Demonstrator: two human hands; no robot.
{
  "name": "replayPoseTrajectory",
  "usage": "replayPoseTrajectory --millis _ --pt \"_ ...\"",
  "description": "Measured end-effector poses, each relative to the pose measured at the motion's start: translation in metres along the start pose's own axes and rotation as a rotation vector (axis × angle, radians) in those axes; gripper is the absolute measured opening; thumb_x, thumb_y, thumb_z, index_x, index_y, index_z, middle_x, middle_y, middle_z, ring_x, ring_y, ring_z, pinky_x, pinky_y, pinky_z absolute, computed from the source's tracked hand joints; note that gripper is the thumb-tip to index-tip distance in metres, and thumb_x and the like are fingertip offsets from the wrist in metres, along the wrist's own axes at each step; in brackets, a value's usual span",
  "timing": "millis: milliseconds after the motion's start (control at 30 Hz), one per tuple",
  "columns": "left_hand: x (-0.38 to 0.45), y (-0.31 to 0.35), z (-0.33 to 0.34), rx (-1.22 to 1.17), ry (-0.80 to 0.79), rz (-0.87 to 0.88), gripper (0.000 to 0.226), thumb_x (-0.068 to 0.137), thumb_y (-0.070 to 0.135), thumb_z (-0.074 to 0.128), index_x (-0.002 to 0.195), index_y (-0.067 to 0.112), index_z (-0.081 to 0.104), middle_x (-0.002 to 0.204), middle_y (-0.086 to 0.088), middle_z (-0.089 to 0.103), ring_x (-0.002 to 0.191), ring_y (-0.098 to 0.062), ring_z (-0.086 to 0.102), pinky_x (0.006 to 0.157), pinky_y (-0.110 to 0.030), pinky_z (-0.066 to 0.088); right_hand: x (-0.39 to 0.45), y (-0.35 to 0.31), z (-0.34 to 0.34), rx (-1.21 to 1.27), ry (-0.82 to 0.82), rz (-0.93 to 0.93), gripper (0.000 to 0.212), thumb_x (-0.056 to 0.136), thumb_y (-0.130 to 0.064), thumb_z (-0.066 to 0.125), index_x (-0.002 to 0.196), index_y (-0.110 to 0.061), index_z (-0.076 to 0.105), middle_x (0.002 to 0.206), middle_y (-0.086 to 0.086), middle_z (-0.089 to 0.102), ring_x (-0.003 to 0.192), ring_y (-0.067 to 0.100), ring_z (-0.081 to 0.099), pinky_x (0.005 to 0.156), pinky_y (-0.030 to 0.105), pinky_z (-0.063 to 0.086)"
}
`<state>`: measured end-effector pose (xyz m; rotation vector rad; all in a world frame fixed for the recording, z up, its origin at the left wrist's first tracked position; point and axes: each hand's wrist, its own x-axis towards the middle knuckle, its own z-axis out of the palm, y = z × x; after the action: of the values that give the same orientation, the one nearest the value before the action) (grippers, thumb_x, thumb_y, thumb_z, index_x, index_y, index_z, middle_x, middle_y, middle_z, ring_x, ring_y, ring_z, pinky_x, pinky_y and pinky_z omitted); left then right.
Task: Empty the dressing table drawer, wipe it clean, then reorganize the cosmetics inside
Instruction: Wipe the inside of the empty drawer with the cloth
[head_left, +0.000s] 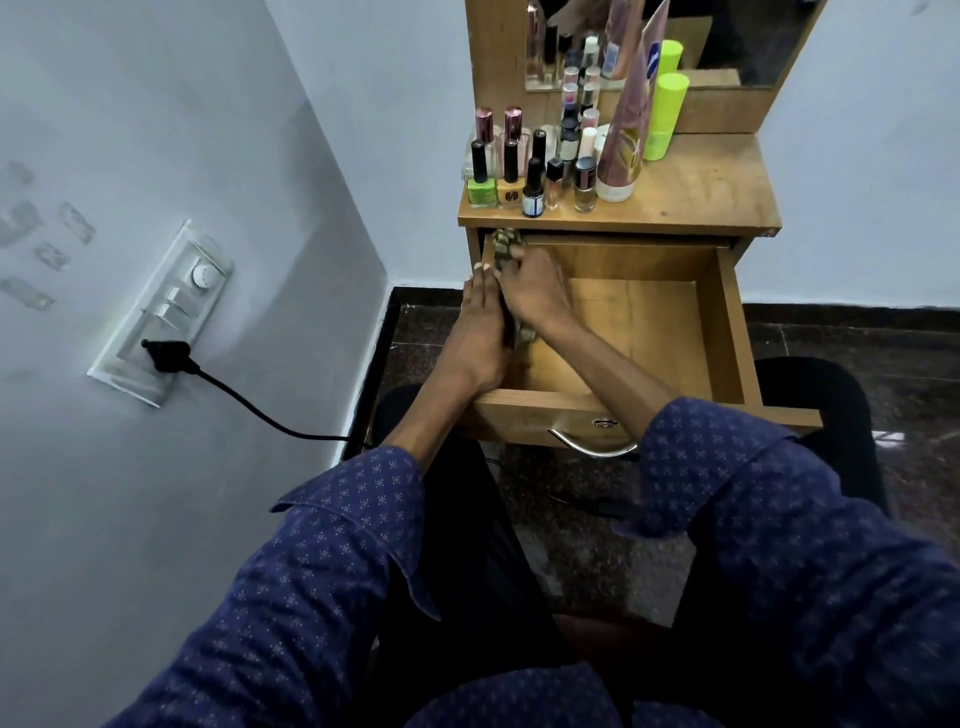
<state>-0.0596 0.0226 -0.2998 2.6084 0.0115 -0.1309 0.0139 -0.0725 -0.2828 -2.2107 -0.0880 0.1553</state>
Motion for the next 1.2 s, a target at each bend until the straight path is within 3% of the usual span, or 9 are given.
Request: replayPoseTrajectory --millis 67,167,300,467,600,767,967,1133,1200 --pt "-0.001 0.001 -0.001 0.0 -0.021 -0.007 0.093 0.099 0.005 0.059 0.163 -0.005 -0.008 0.173 -0.024 -0.01 0.161 -0.032 -0.013 0.132 -0.039 0.0 -0.011 0.001 0.002 -0.237 0.071 -0.154 0.034 0.106 -0.023 0.051 0.136 -0.015 0.064 0.132 0.015 0.058 0.107 0.038 0.067 0.084 0.042 0.051" --pt "-0.004 0.004 -0.001 -0.005 -0.019 -0.032 0.095 0.095 0.0 0.057 0.163 -0.004 -0.01 0.173 -0.022 -0.013 0.161 -0.032 -0.014 0.132 -0.037 -0.001 -0.007 0.001 -0.004 -0.489 0.015 -0.229 0.04 0.11 -0.027 0.04 0.149 -0.02 0.049 0.14 0.018 0.044 0.109 0.044 0.063 0.086 0.046 0.048" --pt "-0.003 0.003 0.0 -0.003 -0.018 -0.043 0.097 0.093 -0.004 0.056 0.163 -0.003 -0.01 0.173 -0.02 -0.014 0.161 -0.032 -0.014 0.132 -0.037 -0.001 0.006 -0.003 -0.005 -0.784 -0.015 -0.305 0.046 0.112 -0.02 0.032 0.158 -0.02 0.039 0.144 0.022 0.047 0.108 0.04 0.067 0.081 0.044 0.05" --pt "-0.006 0.003 -0.001 -0.009 -0.043 -0.034 0.098 0.093 -0.004 0.055 0.163 -0.001 -0.013 0.173 -0.019 -0.016 0.161 -0.033 -0.016 0.132 -0.041 0.0 0.008 -0.001 -0.006 -0.968 0.055 -0.37 0.041 0.111 -0.015 0.036 0.151 -0.013 0.047 0.132 0.018 0.063 0.105 0.032 0.072 0.068 0.038 0.042" --pt "-0.006 0.002 -0.002 -0.022 -0.034 -0.032 0.094 0.094 -0.005 0.052 0.164 -0.002 -0.011 0.174 -0.02 -0.013 0.161 -0.034 -0.013 0.132 -0.043 0.004 0.003 0.005 -0.015 -1.027 0.105 -0.317 0.029 0.109 -0.015 0.044 0.126 -0.011 0.067 0.124 0.012 0.067 0.099 0.027 0.073 0.065 0.035 0.043" --pt "-0.007 0.003 -0.002 -0.006 -0.044 -0.049 0.094 0.096 -0.004 0.051 0.164 0.001 -0.014 0.174 -0.017 -0.017 0.161 -0.031 -0.015 0.133 -0.042 0.004 0.0 0.03 -0.046 -1.03 0.16 -0.198 0.026 0.103 -0.006 0.052 0.125 -0.006 0.066 0.123 0.017 0.066 0.1 0.03 0.071 0.071 0.04 0.055" --pt "-0.01 0.008 -0.005 0.013 -0.042 -0.064 0.094 0.099 -0.003 0.052 0.165 0.004 -0.015 0.174 -0.013 -0.017 0.162 -0.029 -0.013 0.132 -0.039 0.004 -0.006 0.055 -0.079 -0.955 0.186 -0.081 0.018 0.101 -0.005 0.059 0.115 -0.002 0.07 0.117 0.019 0.067 0.097 0.03 0.07 0.062 0.038 0.047" --pt "-0.012 0.009 -0.006 -0.004 -0.051 -0.065 0.091 0.101 -0.001 0.051 0.165 0.003 -0.014 0.174 -0.014 -0.017 0.162 -0.03 -0.014 0.129 -0.036 0.0 -0.007 0.067 -0.099 -0.602 0.26 0.1 0.026 0.104 -0.011 0.054 0.128 -0.004 0.061 0.13 0.018 0.059 0.107 0.032 0.067 0.068 0.037 0.047" --pt "-0.013 0.011 -0.006 -0.004 -0.053 -0.061 0.091 0.102 0.001 0.051 0.165 0.004 -0.014 0.174 -0.014 -0.018 0.161 -0.03 -0.015 0.128 -0.035 -0.001 -0.011 0.07 -0.105 -0.346 0.341 0.155 0.028 0.104 -0.013 0.056 0.13 -0.004 0.06 0.128 0.015 0.06 0.106 0.029 0.066 0.069 0.028 0.046"
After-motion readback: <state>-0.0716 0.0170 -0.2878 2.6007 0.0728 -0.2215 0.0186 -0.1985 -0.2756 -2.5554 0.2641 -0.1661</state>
